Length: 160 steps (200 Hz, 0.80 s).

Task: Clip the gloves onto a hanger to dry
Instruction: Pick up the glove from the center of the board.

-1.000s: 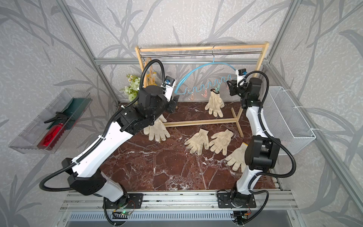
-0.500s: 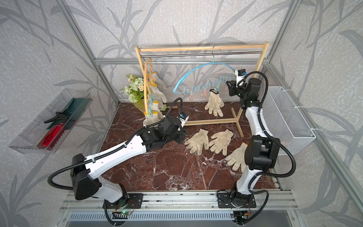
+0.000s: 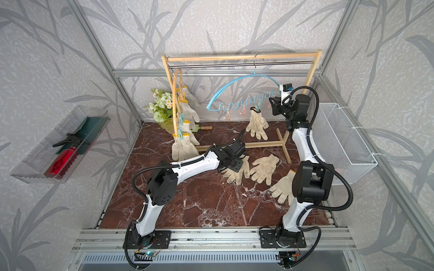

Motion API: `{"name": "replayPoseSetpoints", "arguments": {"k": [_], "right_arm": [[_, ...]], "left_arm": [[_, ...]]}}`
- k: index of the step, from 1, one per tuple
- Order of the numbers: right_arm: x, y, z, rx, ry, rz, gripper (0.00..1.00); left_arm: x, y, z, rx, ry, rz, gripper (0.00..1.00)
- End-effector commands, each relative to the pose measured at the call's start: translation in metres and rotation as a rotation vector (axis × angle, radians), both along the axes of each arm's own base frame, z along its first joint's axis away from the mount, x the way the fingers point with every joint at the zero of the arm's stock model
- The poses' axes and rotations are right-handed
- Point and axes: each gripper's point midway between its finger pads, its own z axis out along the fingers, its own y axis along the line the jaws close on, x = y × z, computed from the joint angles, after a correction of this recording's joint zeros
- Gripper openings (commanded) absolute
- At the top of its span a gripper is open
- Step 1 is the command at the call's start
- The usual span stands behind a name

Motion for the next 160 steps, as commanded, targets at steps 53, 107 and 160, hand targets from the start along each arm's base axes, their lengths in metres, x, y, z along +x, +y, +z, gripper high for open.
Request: {"name": "replayPoseSetpoints", "arguments": {"k": [53, 107, 160], "right_arm": [[-0.010, 0.004, 0.017, 0.004, -0.040, 0.005, 0.20], [-0.011, 0.004, 0.018, 0.004, -0.043, 0.006, 0.20], [-0.010, 0.006, 0.016, 0.004, -0.039, 0.008, 0.20]], "left_arm": [[0.029, -0.014, -0.028, 0.109, 0.028, 0.017, 0.35], [0.043, -0.013, -0.050, 0.151, 0.012, 0.024, 0.39], [0.036, -0.012, -0.087, 0.192, 0.089, 0.012, 0.43]]}}
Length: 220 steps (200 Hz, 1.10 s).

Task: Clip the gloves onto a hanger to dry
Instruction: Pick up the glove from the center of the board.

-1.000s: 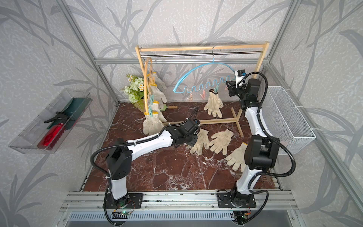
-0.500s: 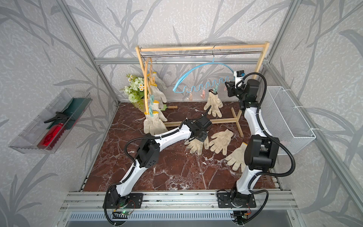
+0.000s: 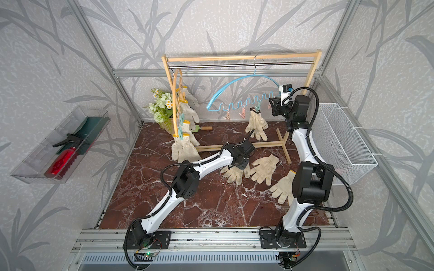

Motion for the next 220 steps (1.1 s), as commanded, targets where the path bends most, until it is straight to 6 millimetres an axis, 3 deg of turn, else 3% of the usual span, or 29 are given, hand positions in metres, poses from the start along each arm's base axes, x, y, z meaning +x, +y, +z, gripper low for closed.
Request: {"name": "replayPoseSetpoints", "arguments": {"k": [1, 14, 32, 57, 73, 110, 162, 185, 220], "right_arm": [[-0.009, 0.004, 0.017, 0.001, -0.039, 0.006, 0.20], [-0.009, 0.005, 0.018, 0.000, -0.039, 0.007, 0.20], [-0.009, 0.004, 0.017, 0.002, -0.037, 0.006, 0.20], [-0.009, 0.005, 0.017, 0.007, -0.036, 0.007, 0.20], [-0.009, 0.004, 0.018, 0.006, -0.040, 0.004, 0.20], [-0.008, 0.003, 0.017, 0.007, -0.039, -0.001, 0.20], [-0.009, 0.003, 0.016, 0.013, -0.038, -0.005, 0.20], [-0.010, 0.003, 0.016, 0.017, -0.039, -0.007, 0.20], [-0.012, 0.003, 0.020, 0.031, -0.049, -0.005, 0.20]], "left_arm": [[-0.010, 0.014, -0.026, 0.073, 0.068, 0.006, 0.42], [-0.015, 0.015, -0.033, 0.084, 0.095, -0.004, 0.30], [-0.018, 0.016, -0.032, 0.080, 0.112, 0.001, 0.00], [-0.018, 0.009, -0.009, 0.025, 0.068, 0.005, 0.00], [-0.018, -0.003, 0.022, -0.056, -0.011, -0.018, 0.00], [-0.039, -0.034, 0.101, -0.288, -0.163, -0.128, 0.00], [-0.062, -0.058, 0.180, -0.526, -0.342, -0.257, 0.00], [-0.065, -0.073, 0.204, -0.601, -0.386, -0.313, 0.00], [-0.047, -0.087, 0.224, -0.672, -0.538, -0.319, 0.00]]}}
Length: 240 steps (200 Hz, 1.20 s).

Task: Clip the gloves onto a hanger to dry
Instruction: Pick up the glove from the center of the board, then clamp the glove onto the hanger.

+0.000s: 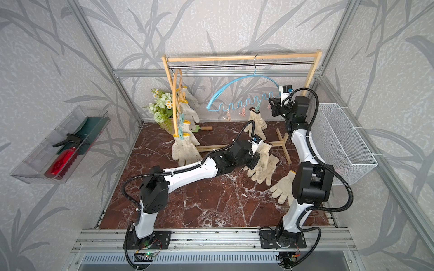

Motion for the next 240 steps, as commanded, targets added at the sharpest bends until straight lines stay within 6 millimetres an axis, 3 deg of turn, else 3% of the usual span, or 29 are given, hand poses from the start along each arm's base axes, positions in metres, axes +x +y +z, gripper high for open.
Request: {"name": "replayPoseSetpoints", "arguments": {"k": [1, 32, 127, 186, 240], "right_arm": [[-0.011, 0.002, 0.021, 0.014, -0.045, 0.001, 0.20], [-0.013, 0.003, 0.023, 0.029, -0.050, 0.004, 0.20], [-0.015, 0.005, 0.022, 0.092, -0.043, 0.015, 0.20], [-0.018, 0.010, 0.023, 0.119, -0.033, 0.035, 0.19], [-0.023, 0.017, 0.025, 0.079, -0.020, 0.047, 0.20]], "left_arm": [[0.014, -0.015, 0.029, -0.115, -0.143, -0.007, 0.00], [0.034, -0.026, 0.049, -0.211, -0.288, 0.043, 0.00], [0.099, -0.027, 0.048, -0.297, -0.527, 0.238, 0.00], [0.129, -0.027, 0.049, -0.291, -0.544, 0.282, 0.00], [0.154, -0.015, 0.049, -0.282, -0.529, 0.309, 0.00]]}}
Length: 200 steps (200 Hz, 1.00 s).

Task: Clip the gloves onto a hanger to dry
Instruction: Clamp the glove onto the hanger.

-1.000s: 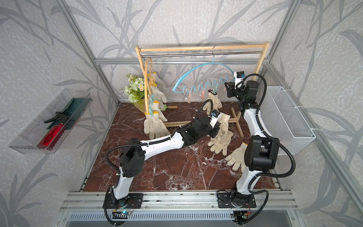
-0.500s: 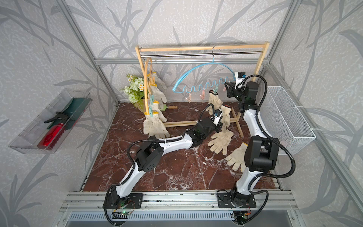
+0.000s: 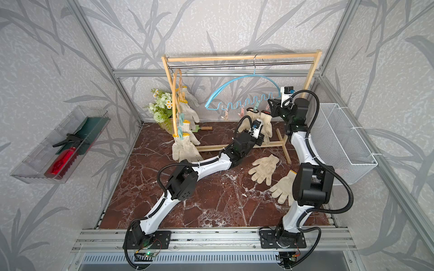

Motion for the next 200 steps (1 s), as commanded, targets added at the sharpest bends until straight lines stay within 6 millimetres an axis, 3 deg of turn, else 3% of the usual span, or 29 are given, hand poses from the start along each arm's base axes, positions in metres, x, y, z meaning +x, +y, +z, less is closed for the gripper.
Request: {"name": "replayPoseSetpoints", "arguments": {"k": [1, 96, 200], "right_arm": [[-0.014, 0.009, 0.024, -0.023, -0.043, 0.026, 0.20], [-0.012, 0.019, 0.022, -0.050, -0.036, 0.046, 0.19], [-0.009, 0.027, 0.012, -0.051, -0.017, 0.069, 0.16]], "left_arm": [[0.011, 0.003, 0.002, -0.003, -0.011, 0.014, 0.00], [0.019, 0.008, -0.039, 0.098, 0.040, -0.014, 0.00], [0.027, 0.013, -0.009, 0.073, -0.010, 0.012, 0.00]]}}
